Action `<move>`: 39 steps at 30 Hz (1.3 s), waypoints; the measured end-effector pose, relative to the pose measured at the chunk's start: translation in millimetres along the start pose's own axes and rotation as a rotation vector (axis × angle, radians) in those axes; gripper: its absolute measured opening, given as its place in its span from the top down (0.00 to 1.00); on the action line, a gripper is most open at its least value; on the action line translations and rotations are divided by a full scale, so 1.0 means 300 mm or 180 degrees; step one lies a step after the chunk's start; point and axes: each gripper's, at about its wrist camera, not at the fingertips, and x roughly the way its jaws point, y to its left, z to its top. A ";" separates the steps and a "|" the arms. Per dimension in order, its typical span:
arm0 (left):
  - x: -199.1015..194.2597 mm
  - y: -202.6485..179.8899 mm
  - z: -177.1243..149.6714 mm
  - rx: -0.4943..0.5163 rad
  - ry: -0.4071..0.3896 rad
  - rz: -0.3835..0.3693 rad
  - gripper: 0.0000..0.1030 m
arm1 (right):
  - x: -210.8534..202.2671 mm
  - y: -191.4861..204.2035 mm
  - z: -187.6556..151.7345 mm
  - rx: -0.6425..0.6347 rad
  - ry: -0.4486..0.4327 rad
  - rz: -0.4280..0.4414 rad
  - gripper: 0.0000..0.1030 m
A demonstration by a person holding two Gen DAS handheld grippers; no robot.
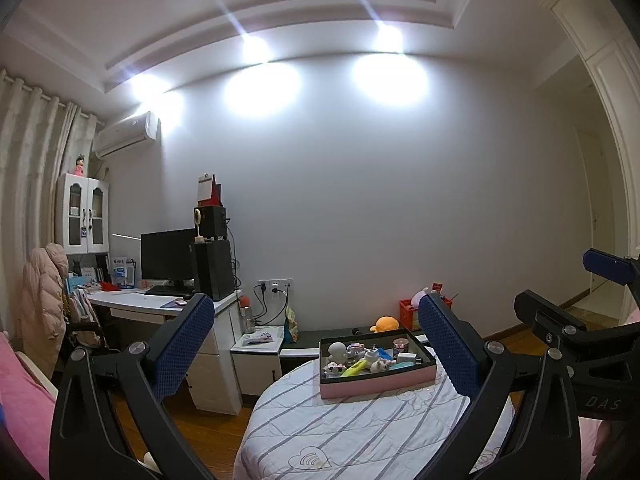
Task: Organize rigid objects
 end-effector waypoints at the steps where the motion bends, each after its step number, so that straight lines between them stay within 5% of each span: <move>1: 0.001 -0.002 0.000 -0.0004 -0.0001 0.0001 0.00 | 0.000 0.001 0.000 -0.0001 -0.0002 -0.0002 0.00; 39: 0.002 -0.009 -0.010 -0.0013 -0.0044 0.0026 0.00 | 0.010 -0.001 0.015 -0.0064 0.0008 -0.0013 0.00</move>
